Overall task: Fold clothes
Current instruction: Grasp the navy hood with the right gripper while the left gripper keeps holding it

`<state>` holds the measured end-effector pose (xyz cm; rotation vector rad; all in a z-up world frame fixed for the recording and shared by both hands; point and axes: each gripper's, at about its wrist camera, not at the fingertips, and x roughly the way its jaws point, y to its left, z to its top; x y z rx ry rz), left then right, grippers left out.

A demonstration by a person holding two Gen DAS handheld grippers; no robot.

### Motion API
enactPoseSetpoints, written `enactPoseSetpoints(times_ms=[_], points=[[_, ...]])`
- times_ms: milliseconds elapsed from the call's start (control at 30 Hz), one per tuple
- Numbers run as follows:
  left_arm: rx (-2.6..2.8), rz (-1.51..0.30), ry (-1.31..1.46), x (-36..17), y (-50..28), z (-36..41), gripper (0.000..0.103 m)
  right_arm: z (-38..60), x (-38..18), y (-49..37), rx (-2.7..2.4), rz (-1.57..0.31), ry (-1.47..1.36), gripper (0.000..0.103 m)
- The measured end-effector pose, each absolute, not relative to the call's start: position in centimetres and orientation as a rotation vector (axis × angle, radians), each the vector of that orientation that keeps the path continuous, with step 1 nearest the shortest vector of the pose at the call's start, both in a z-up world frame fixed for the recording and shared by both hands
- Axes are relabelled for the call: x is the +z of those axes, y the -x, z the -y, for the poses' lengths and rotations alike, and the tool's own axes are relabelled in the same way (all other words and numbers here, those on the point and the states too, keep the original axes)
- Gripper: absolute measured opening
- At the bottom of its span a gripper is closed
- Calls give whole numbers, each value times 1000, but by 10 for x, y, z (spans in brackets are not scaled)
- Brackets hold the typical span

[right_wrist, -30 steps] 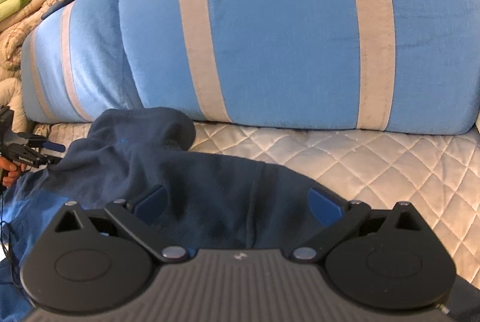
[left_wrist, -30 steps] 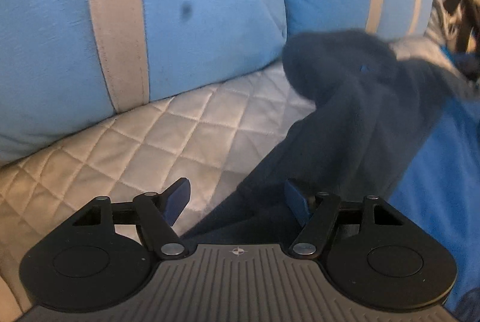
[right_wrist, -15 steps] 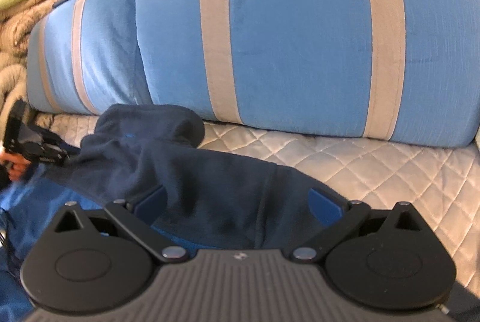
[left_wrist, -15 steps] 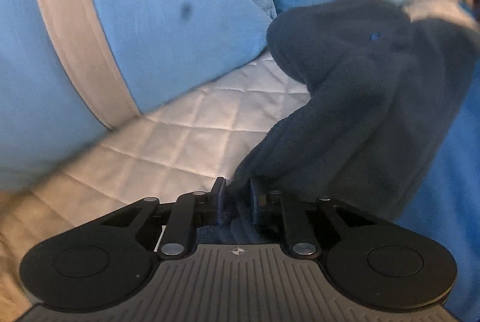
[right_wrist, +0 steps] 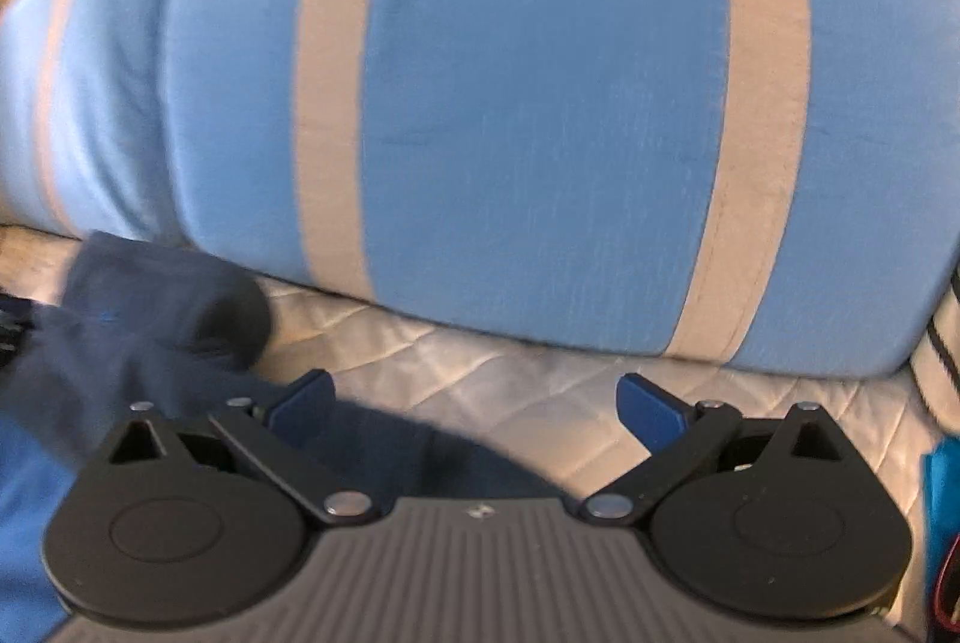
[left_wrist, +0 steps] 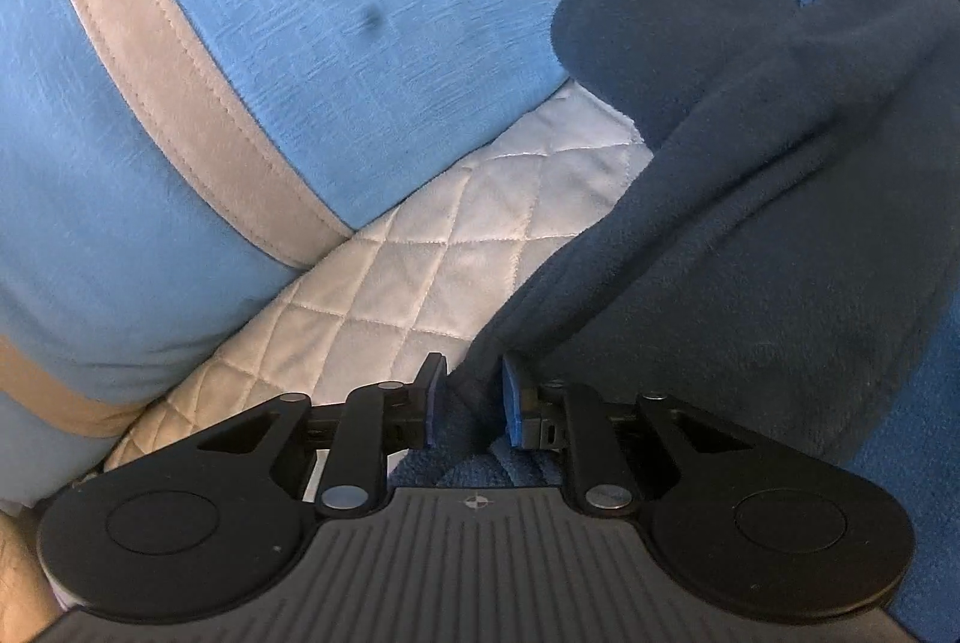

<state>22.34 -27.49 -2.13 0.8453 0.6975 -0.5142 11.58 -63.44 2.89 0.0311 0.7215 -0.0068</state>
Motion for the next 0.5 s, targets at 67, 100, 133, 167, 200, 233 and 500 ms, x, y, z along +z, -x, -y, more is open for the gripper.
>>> enactPoseSetpoints(times_ms=[67,100,133,167,200,233,500], points=[[-511,-692,-853,-23,-223,276,21,630,17,-125,-18,-755,16,103],[-509,-688,-859,-24,-222,277,21,627,11,-128,-20,-774,46,103],[-508,-681,-866,-24,-219,277,21,624,4,-132,-22,-793,77,103],[-510,-673,-872,-24,-218,277,21,622,-2,-136,-24,-811,108,103],[-513,-666,-877,-25,-217,277,21,618,-6,-136,-14,-830,144,103],[-515,-661,-878,-25,-216,276,21,614,-10,-134,7,-845,183,103],[-520,-676,-832,-24,-219,272,22,595,-18,-117,139,-926,375,103]])
